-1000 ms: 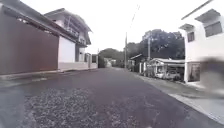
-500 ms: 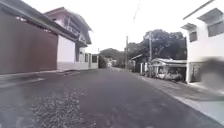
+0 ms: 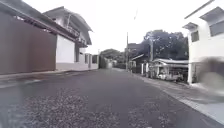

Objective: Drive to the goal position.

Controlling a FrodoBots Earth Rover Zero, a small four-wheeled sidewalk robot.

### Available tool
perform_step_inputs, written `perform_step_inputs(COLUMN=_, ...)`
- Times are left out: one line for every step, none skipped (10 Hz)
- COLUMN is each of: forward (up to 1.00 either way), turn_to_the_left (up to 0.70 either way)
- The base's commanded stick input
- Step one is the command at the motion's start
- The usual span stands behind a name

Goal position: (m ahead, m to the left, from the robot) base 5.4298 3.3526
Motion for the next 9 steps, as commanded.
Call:
perform_step_inputs(forward=0.5, turn_to_the_left=0.0)
perform_step_inputs(forward=0.5, turn_to_the_left=0.0)
perform_step_inputs(forward=0.5, turn_to_the_left=0.0)
perform_step_inputs(forward=0.5, turn_to_the_left=0.0)
perform_step_inputs(forward=0.5, turn_to_the_left=0.0)
perform_step_inputs(forward=0.5, turn_to_the_left=0.0)
perform_step_inputs(forward=0.5, turn_to_the_left=0.0)
perform_step_inputs(forward=0.5, turn_to_the_left=0.0)
perform_step_inputs(forward=0.5, turn_to_the_left=0.0)
